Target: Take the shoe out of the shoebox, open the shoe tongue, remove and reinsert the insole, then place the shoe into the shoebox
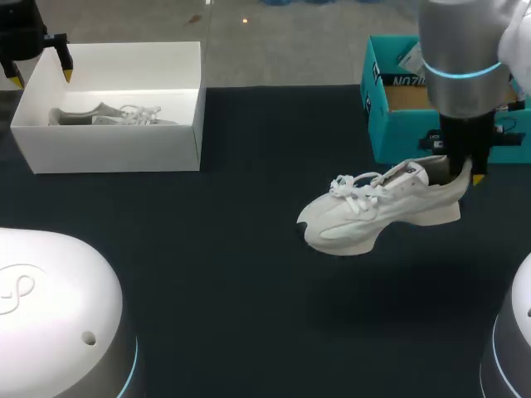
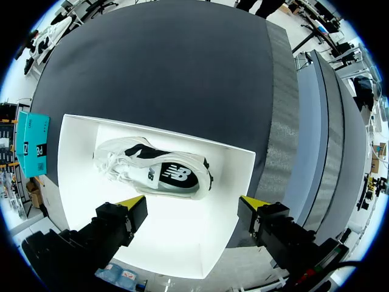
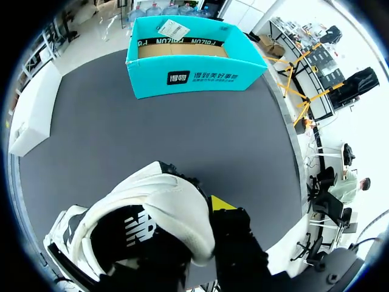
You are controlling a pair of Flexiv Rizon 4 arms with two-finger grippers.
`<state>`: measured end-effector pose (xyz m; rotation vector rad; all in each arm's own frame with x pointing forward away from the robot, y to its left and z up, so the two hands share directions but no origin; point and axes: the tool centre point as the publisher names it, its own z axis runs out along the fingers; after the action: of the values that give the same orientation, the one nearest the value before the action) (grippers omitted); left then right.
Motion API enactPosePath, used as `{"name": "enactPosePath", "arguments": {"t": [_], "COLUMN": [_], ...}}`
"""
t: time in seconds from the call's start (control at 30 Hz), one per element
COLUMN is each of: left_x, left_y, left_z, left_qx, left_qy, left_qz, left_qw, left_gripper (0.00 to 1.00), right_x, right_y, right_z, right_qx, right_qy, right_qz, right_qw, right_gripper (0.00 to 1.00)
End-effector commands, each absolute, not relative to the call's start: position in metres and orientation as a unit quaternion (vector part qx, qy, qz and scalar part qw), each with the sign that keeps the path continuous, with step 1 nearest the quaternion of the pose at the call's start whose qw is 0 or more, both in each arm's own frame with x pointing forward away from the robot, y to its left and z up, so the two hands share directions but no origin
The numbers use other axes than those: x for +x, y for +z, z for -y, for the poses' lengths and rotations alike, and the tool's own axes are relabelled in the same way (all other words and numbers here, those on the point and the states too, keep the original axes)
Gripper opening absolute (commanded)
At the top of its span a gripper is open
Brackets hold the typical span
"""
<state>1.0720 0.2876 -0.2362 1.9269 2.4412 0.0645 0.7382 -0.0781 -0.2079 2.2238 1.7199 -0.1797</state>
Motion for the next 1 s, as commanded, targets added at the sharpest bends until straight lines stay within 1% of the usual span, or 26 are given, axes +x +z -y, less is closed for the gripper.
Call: {"name": "enactPosePath", "arguments": {"t": [0.03, 0.33, 0.47, 0.5, 1.0], "left_x": [1.072, 1.072, 1.072, 1.072, 1.072], "left_y": [-0.236, -0.236, -0.236, -0.236, -0.236], "left_z": [-0.288, -0.288, -0.288, -0.288, -0.288], "left_qx": [0.620, 0.620, 0.620, 0.620, 0.620], "left_qy": [0.021, 0.021, 0.021, 0.021, 0.021], "left_qz": [-0.784, -0.784, -0.784, -0.784, -0.784], "left_qw": [0.015, 0.015, 0.015, 0.015, 0.015], "left_gripper": [1.00, 1.00, 1.00, 1.00, 1.00], "right_x": [0.721, 0.699, 0.695, 0.694, 0.694], "right_y": [-0.213, -0.231, -0.238, -0.239, -0.240], "right_z": [0.058, 0.010, -0.005, -0.008, -0.008], "right_qx": [0.776, 0.779, 0.784, 0.784, 0.785], "right_qy": [-0.048, -0.062, -0.073, -0.080, -0.079], "right_qz": [-0.602, -0.597, -0.595, -0.592, -0.592], "right_qw": [0.184, 0.180, 0.161, 0.166, 0.165], "right_gripper": [0.00, 0.00, 0.00, 0.00, 0.00]}}
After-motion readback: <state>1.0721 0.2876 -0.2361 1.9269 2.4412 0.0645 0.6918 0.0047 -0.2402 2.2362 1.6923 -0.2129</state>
